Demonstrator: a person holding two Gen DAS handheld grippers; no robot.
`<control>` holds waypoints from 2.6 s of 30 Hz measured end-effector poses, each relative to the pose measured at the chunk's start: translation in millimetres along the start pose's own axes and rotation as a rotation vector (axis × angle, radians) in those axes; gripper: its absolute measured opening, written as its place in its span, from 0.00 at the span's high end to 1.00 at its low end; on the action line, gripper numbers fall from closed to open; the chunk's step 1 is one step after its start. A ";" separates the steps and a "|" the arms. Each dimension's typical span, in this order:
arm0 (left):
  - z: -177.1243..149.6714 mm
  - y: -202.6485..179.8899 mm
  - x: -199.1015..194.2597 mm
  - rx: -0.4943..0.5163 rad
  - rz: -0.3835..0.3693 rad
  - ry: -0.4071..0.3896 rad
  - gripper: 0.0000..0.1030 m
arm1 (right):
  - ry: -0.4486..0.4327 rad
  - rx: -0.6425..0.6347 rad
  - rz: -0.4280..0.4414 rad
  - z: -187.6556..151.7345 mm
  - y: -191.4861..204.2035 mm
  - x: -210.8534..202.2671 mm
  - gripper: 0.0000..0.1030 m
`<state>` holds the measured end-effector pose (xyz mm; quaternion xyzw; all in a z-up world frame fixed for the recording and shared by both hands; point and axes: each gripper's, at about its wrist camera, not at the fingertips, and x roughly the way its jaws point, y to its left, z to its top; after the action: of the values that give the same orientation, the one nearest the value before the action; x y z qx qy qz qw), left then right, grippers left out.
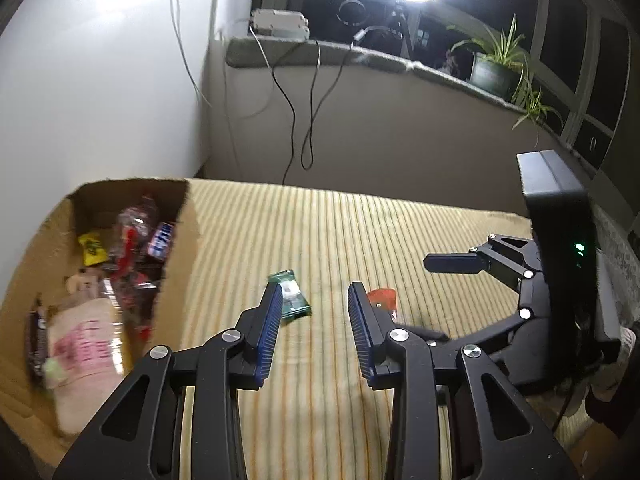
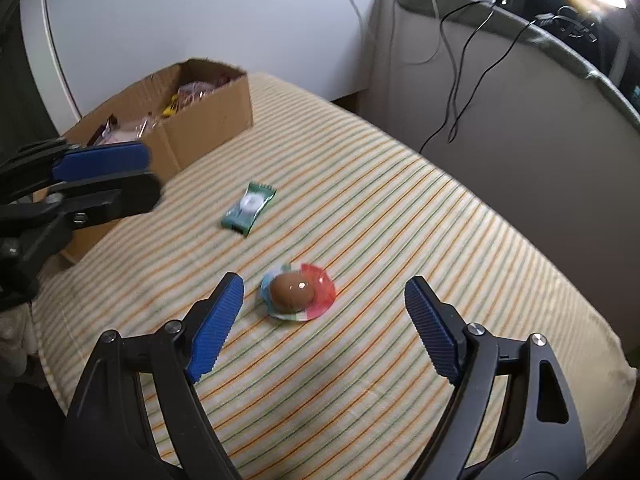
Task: Organize snacks
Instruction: 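Grasp the chocolate egg with the right tool while the left tool grasps the green mint, then carry the chocolate egg and green mint over the box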
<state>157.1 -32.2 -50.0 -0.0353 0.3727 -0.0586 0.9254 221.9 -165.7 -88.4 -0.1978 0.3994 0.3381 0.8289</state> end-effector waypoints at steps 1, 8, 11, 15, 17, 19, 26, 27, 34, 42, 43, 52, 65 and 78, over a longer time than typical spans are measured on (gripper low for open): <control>0.5 -1.1 7.2 -0.001 -0.001 0.014 0.69 | 0.003 0.000 0.009 -1.4 -0.3 3.0 0.18; 2.2 1.6 43.7 -0.022 0.027 0.090 0.69 | 0.018 0.004 0.040 -5.2 -5.4 16.1 0.22; 1.0 6.6 55.7 -0.030 0.041 0.120 0.69 | 0.022 0.004 0.042 -3.8 -6.1 20.8 0.28; -0.5 11.1 69.5 -0.047 0.048 0.145 0.69 | 0.027 0.004 0.043 -2.9 -4.0 25.2 0.28; -0.6 12.8 74.8 -0.057 0.046 0.153 0.71 | 0.030 -0.001 0.039 0.3 -2.0 29.0 0.28; -0.8 12.6 78.1 -0.052 0.051 0.156 0.75 | 0.035 -0.008 0.033 1.8 0.3 32.2 0.30; 2.3 9.7 82.6 -0.035 0.050 0.153 0.78 | 0.044 -0.022 0.020 3.3 5.7 34.6 0.49; 2.6 9.2 83.0 -0.034 0.050 0.152 0.78 | 0.044 -0.024 0.022 4.0 6.6 34.2 0.58; 1.6 6.2 82.1 -0.037 0.038 0.141 0.78 | 0.050 -0.016 0.029 1.2 6.5 27.5 0.69; 1.5 6.1 64.1 -0.040 0.018 0.110 0.78 | 0.045 0.025 0.027 -4.8 -2.8 17.4 0.70; 2.1 5.5 60.8 -0.040 0.017 0.104 0.78 | 0.044 0.027 0.026 -5.2 -3.2 16.3 0.70; 0.4 11.2 11.7 -0.039 0.002 0.026 0.78 | 0.009 0.036 0.017 -7.4 3.3 -11.2 0.70; -15.5 56.1 -55.9 -0.087 0.048 -0.058 0.78 | -0.074 -0.031 0.046 17.6 64.4 -48.0 0.70; -42.3 128.2 -95.3 -0.182 0.176 -0.091 0.78 | -0.111 -0.110 0.108 54.2 128.2 -42.1 0.70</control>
<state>70.1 106.7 -29.1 -0.0887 0.3359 0.0587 0.9359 139.4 -61.5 -29.7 -0.2023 0.3439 0.4143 0.8180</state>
